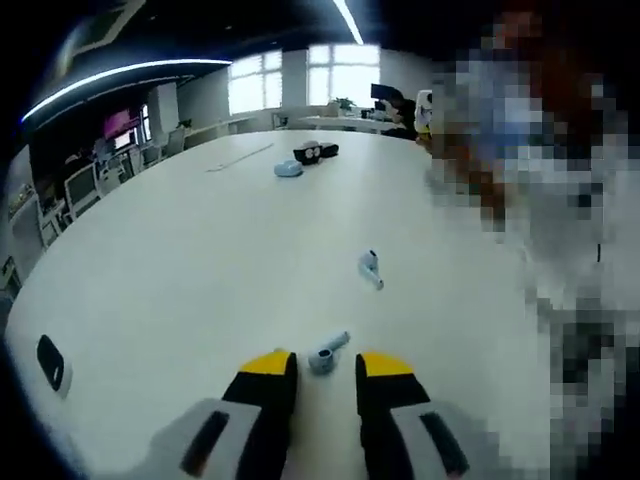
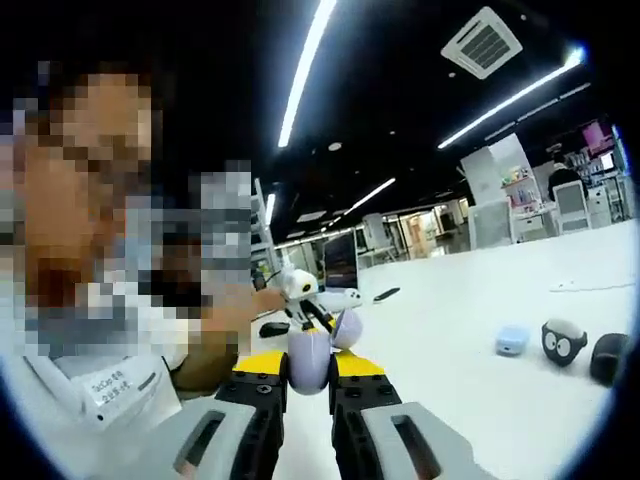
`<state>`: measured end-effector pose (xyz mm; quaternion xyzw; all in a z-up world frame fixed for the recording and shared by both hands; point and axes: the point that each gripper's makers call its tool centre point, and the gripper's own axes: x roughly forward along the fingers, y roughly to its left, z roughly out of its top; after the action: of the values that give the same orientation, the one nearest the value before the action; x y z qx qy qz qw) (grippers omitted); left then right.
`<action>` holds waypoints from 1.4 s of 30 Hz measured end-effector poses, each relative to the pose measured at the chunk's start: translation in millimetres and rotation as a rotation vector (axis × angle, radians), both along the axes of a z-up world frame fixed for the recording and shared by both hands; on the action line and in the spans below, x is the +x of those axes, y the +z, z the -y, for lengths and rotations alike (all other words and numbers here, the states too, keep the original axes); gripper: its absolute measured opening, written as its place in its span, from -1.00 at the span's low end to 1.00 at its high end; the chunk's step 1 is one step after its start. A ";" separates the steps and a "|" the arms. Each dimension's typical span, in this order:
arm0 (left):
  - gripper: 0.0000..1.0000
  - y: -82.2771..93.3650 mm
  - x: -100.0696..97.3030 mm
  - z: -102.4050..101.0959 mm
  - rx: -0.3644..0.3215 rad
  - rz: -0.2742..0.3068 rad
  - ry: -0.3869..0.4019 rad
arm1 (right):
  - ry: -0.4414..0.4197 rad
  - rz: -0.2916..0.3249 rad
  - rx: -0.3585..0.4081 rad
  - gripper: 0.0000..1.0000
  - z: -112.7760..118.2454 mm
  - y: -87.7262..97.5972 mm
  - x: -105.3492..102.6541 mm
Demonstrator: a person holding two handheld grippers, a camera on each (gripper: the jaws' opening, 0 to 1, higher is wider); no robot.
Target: Pick up the earbuds from the table and place the earbuds into the earbud case
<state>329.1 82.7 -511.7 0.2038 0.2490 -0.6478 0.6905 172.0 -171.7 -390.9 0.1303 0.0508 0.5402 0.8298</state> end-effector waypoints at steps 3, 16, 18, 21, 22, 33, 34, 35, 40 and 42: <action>-0.60 0.6 -0.7 3.2 -0.017 -0.009 -0.006 | 0.021 0.006 0.023 -0.71 -2.5 3.0 -3.8; -0.74 27.2 7.0 6.1 -0.062 0.016 0.072 | 0.004 0.035 0.039 -0.71 -1.2 7.3 -3.4; -0.74 35.5 2.9 13.2 -0.035 0.044 0.094 | 0.001 0.040 0.040 -0.71 -0.2 8.2 -2.3; -0.74 47.5 -2.1 25.2 0.003 0.095 0.112 | -0.006 0.044 0.045 -0.71 -0.3 8.8 -1.4; -0.74 56.3 -5.6 32.5 0.012 0.137 0.114 | -0.011 0.052 0.045 -0.71 -0.6 9.2 -1.0; -0.74 145.6 -52.1 116.7 -0.028 0.491 0.111 | -0.051 0.176 0.001 -0.72 -9.0 13.6 2.8; -0.74 152.4 -58.7 125.0 -0.031 0.516 0.103 | -0.058 0.201 -0.002 -0.72 -10.2 15.6 2.8; -0.74 158.5 -65.0 132.1 -0.041 0.536 0.091 | -0.064 0.227 -0.005 -0.72 -11.4 17.5 2.7; -0.74 175.9 -93.3 159.9 -0.047 0.600 0.036 | -0.078 0.294 0.008 -0.71 -11.1 27.9 -2.0; -0.74 179.4 -96.9 164.3 -0.051 0.611 0.024 | -0.078 0.309 0.018 -0.71 -9.8 32.2 -3.3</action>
<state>232.2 -81.6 -332.3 0.3688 0.0159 -0.5543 0.7460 168.7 -161.9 -358.7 0.0549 -0.0874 0.5216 0.8469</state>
